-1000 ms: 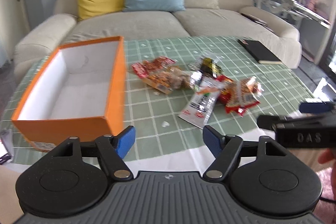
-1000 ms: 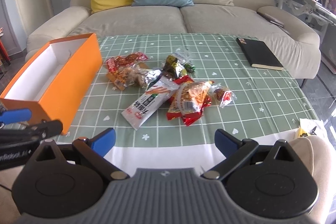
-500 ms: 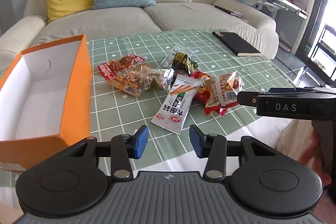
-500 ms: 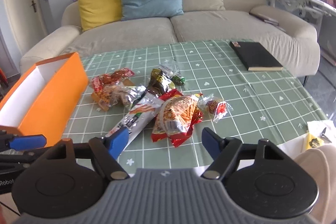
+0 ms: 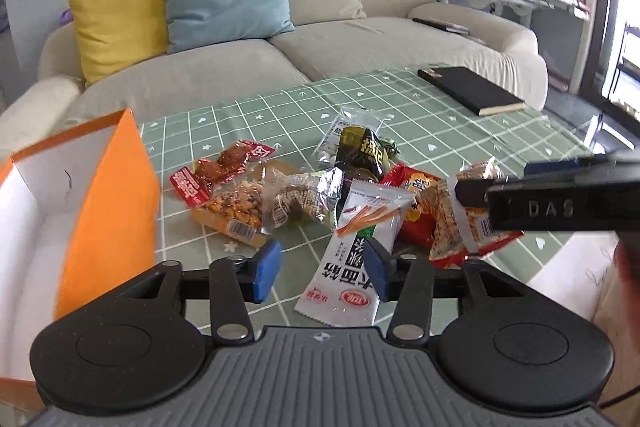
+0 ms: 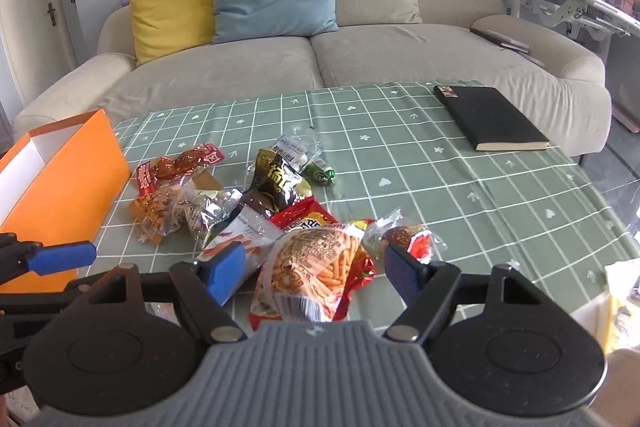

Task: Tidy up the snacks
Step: 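Grasp the white spicy-strip packet with left tool while right tool grasps a snack bag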

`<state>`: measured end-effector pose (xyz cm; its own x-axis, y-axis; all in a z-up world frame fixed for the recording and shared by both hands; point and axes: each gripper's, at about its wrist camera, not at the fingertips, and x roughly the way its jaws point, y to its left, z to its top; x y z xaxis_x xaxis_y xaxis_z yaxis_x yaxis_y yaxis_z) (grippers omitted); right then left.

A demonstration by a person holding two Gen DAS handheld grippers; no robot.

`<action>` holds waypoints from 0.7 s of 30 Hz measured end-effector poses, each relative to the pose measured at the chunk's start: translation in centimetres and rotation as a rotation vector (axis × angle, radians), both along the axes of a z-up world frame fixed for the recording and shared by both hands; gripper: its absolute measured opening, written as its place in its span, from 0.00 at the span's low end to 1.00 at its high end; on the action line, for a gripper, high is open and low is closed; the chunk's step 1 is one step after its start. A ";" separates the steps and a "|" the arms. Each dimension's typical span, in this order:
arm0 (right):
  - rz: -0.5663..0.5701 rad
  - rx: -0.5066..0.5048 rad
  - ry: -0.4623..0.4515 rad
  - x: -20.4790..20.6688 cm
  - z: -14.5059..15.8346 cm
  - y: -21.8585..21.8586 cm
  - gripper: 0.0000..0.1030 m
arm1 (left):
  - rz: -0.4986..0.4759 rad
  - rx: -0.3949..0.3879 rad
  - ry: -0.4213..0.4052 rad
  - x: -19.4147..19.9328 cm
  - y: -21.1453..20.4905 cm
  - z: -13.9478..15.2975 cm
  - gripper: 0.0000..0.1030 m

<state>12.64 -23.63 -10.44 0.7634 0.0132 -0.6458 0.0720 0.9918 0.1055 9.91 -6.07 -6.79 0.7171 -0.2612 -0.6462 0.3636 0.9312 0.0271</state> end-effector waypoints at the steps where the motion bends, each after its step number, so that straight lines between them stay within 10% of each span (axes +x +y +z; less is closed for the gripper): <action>1: 0.002 0.004 0.002 0.2 -0.4 -0.1 0.71 | 0.012 -0.019 0.007 0.2 0.1 -0.2 0.61; 11: -0.009 -0.003 0.038 1.5 -2.6 -0.5 0.65 | 0.000 -0.072 0.049 2.5 0.1 -2.8 0.62; 21: -0.004 0.048 0.068 2.1 -3.6 -1.3 0.53 | -0.191 0.059 0.060 3.8 -3.0 -4.5 0.83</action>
<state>14.77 -24.96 -14.04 0.7177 0.0423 -0.6951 0.0844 0.9855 0.1471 13.67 -9.02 -11.34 0.6181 -0.3491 -0.7044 0.5356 0.8428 0.0523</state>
